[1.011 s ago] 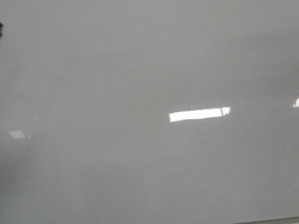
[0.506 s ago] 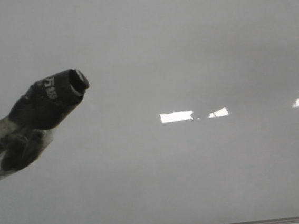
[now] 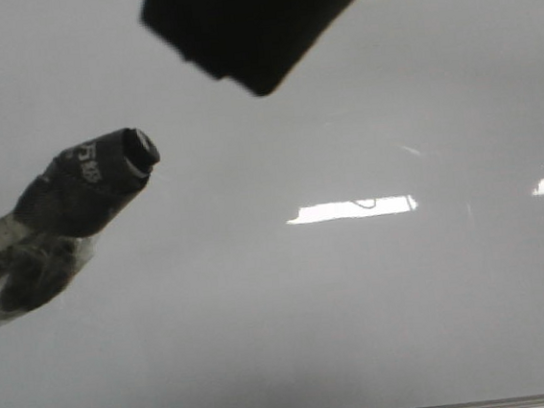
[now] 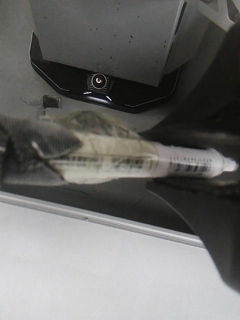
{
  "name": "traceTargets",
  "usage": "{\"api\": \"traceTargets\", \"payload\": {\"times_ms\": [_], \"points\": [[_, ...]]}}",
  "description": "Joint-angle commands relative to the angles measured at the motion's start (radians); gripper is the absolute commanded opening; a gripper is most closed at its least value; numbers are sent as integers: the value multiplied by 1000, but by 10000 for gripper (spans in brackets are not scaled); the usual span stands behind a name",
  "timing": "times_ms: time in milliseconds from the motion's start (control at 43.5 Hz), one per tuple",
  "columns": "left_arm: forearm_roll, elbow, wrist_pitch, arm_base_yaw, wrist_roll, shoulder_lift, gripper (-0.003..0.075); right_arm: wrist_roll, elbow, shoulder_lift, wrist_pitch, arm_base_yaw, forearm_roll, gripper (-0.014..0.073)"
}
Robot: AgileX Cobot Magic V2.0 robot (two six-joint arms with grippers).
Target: Write number 5 on whiteboard
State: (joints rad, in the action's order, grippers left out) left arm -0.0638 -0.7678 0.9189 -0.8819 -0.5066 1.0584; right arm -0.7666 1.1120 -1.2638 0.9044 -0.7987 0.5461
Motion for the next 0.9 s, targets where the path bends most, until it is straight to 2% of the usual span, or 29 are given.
{"api": "traceTargets", "payload": {"times_ms": [0,253,643,735,873], "points": [[-5,-32,-28,-8,1,-17,-20,-18,84,-45,1,-8,37,527],[-5,-32,-28,-8,1,-17,-20,-30,172,-157,75,-35,38,527],[-5,-32,-27,-8,1,-17,-20,-30,172,-230,49,-78,38,519],[-5,-32,-27,-8,1,-17,-20,-30,172,-230,49,-78,38,454],[-5,-32,-27,-8,1,-17,-20,-30,172,-230,50,-78,38,295]]}}
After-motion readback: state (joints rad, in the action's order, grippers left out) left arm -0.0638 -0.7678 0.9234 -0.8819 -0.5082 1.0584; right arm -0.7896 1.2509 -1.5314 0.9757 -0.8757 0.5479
